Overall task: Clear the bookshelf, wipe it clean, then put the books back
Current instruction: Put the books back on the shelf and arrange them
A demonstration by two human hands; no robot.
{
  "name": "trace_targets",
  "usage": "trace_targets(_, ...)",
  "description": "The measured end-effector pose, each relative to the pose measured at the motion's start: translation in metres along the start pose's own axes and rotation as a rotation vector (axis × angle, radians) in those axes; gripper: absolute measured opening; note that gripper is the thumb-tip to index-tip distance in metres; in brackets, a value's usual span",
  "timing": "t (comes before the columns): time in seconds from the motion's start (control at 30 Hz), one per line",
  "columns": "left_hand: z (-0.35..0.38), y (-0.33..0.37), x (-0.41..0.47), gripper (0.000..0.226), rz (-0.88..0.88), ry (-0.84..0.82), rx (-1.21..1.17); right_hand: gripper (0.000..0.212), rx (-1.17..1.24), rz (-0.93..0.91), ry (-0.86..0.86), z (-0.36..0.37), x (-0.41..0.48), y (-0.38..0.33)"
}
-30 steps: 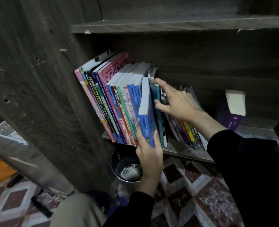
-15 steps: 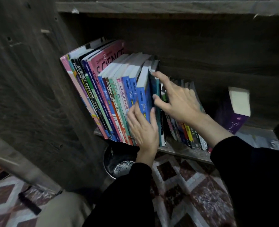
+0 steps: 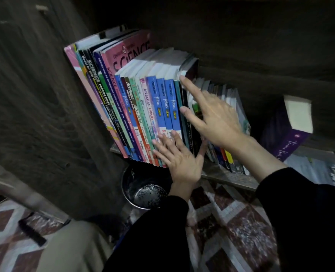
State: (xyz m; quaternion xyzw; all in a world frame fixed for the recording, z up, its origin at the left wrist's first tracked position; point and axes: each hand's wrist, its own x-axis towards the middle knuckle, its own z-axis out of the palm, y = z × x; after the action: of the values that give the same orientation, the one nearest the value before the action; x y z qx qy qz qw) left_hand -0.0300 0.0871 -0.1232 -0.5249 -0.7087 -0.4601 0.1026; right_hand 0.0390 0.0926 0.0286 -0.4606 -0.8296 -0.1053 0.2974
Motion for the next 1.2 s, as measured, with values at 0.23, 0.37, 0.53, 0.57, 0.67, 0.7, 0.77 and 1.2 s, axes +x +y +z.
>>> trace_targets(0.23, -0.015, -0.025, -0.012, 0.095, 0.144, -0.117, 0.055, 0.065, 0.203, 0.391, 0.271, 0.017, -0.062, 0.011)
trace_targets(0.37, -0.024, -0.050, -0.017, 0.110, 0.213, -0.160, 0.210, 0.063, 0.233, 0.644, 0.369, 0.044, -0.109, -0.015)
trace_targets(0.53, -0.024, -0.048, -0.015, 0.116, 0.239, -0.166, 0.264, 0.036, 0.653, 0.902, 0.187, 0.073, -0.134, -0.060)
trace_targets(0.57, -0.026, -0.049, -0.014, 0.117, 0.255, -0.151, 0.281, 0.044, 0.760, 0.990, 0.131, 0.077, -0.131, -0.060)
trace_targets(0.67, -0.027, -0.057, -0.002, 0.121, 0.350, -0.122, 0.316, 0.067, 0.923, 1.121, -0.050, 0.093, -0.117, -0.052)
trace_targets(0.7, -0.026, -0.061, 0.004, 0.123, 0.385, -0.122, 0.289, 0.075, 0.928, 1.133, -0.098, 0.101, -0.113, -0.048)
trace_targets(0.77, -0.024, -0.069, 0.017, 0.123, 0.454, -0.122, 0.230, 0.084, 0.976, 1.165, -0.166, 0.115, -0.109, -0.039)
trace_targets(1.2, -0.021, -0.101, 0.044, 0.084, 0.649, -0.095, 0.196, 0.073, 1.403, 1.163, -0.152, 0.098, -0.089, -0.050)
